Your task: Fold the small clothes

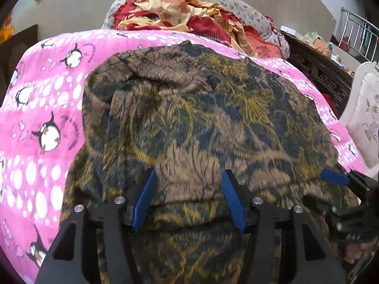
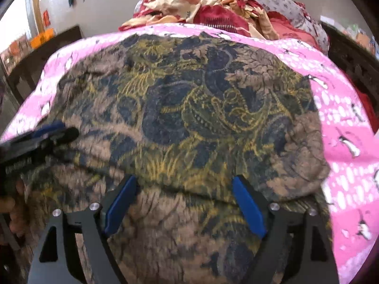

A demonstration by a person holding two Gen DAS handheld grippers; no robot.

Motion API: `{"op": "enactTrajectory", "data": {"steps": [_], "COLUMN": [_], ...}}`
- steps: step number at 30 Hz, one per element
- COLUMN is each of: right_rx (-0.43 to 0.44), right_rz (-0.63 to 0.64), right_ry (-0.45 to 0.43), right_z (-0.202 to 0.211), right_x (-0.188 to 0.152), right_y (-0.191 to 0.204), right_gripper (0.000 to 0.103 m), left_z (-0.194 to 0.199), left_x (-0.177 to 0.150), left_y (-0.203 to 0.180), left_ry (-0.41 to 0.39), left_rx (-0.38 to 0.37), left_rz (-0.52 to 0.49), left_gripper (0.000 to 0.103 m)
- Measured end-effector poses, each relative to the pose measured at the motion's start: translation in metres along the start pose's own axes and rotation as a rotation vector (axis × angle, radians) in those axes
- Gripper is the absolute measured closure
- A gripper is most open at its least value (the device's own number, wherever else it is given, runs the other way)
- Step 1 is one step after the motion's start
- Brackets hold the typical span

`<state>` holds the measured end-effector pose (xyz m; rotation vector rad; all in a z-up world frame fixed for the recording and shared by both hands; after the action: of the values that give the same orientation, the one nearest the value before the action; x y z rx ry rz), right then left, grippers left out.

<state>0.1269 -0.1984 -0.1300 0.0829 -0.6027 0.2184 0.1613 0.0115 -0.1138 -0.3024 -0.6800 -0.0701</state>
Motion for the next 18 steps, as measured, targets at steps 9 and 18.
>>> {"op": "enactTrajectory", "data": {"steps": [9,18], "right_rx": [-0.002,-0.047], "right_rz": [0.122,0.033], "right_ry": [0.055,-0.014], "right_z": [0.083,0.099], "right_x": [-0.114,-0.141], "right_y": [-0.011,-0.015], "right_gripper": [0.012,0.005], "left_z": [0.108,0.183], "left_x": [-0.093,-0.182], "left_y": [0.047,0.074], "left_ry": [0.172,0.266], "left_rx": [-0.029,-0.156], "left_rz": [-0.096,-0.033], "left_gripper": [0.067,0.067]}}
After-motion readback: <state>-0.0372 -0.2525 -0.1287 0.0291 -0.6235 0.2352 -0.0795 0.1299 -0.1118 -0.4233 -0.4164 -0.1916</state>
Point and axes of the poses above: each gripper's, at about its wrist camera, not at the fingertips, and z roughly against the way its jaws point, y to its left, x to its top, the point moved 6 cm from there along -z, roughly the way its jaws point, and after that the axes turned 3 degrees about z, right-handed, at the moved point
